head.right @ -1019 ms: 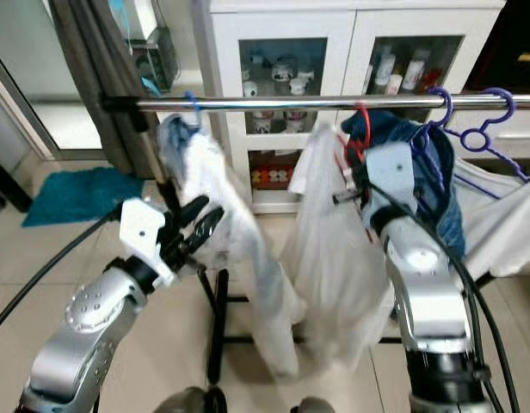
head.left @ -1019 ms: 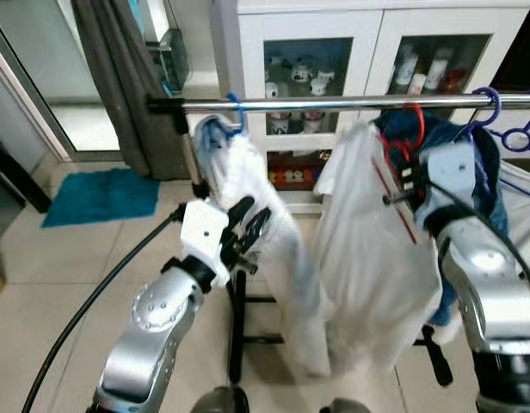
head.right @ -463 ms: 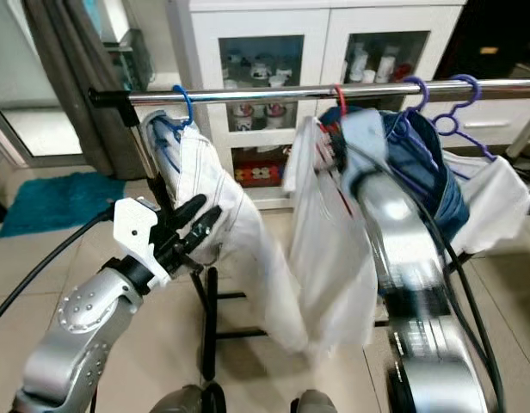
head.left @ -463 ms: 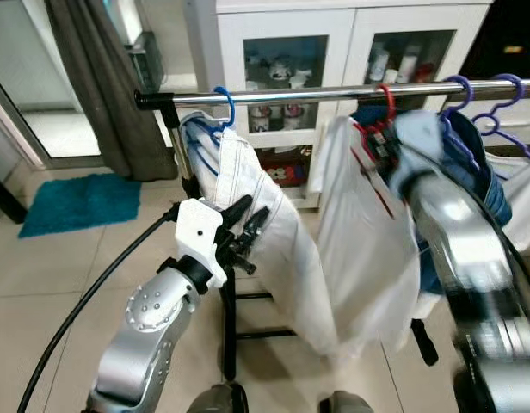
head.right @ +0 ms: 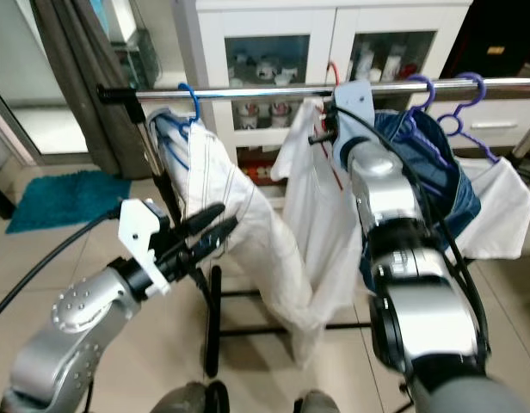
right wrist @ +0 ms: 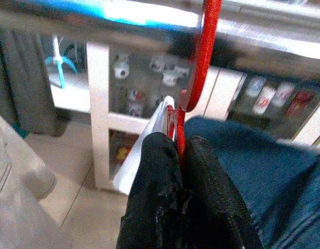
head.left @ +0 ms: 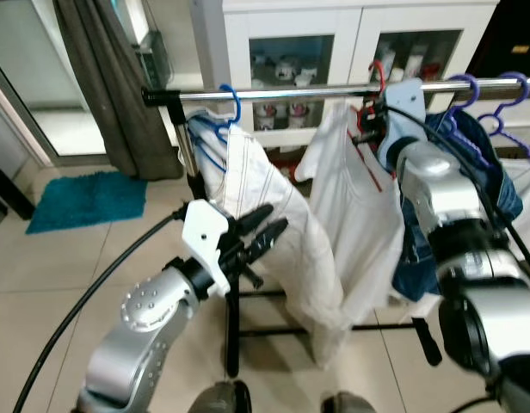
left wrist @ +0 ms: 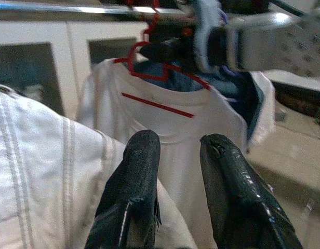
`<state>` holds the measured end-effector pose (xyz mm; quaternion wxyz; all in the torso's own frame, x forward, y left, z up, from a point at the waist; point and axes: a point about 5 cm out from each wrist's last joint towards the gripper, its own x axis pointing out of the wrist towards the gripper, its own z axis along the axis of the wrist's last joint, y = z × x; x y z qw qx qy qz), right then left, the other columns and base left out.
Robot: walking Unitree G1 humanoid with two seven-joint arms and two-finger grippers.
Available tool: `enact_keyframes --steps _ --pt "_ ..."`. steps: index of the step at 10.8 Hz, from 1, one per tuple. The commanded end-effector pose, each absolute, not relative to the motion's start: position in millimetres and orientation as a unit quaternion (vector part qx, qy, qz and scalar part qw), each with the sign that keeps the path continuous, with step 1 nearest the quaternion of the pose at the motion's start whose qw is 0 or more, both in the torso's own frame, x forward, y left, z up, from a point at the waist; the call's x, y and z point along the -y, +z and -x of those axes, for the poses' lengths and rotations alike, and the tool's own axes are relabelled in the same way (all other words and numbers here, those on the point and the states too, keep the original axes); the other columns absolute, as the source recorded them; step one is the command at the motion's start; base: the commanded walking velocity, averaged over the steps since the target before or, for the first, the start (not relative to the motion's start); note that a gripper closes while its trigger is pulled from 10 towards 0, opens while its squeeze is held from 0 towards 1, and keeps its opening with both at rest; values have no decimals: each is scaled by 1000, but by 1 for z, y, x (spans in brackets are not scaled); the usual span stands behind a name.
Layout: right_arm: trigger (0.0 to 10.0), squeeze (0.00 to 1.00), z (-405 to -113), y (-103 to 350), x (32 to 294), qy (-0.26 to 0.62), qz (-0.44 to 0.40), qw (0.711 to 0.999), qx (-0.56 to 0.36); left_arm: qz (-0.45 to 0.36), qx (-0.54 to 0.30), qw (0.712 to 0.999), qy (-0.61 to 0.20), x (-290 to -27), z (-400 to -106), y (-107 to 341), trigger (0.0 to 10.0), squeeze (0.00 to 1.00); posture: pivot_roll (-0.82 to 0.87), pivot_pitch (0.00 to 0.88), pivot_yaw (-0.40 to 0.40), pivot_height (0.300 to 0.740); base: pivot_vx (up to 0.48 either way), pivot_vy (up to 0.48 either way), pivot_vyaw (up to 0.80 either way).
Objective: Hang hanger
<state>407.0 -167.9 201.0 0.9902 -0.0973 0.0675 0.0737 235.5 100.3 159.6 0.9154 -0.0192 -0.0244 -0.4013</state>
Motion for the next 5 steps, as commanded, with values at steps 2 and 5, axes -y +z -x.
enact_keyframes --steps 2,5 --pt "10000 0 -412 192 156 105 107 982 -116 18 13 904 -428 -98 -232 161 10000 0 -54 59 98 740 0 0 0" --pt "10000 651 -409 180 156 116 77 982 -131 25 8 897 -441 -101 -231 165 10000 0 -53 67 112 740 0 0 0"
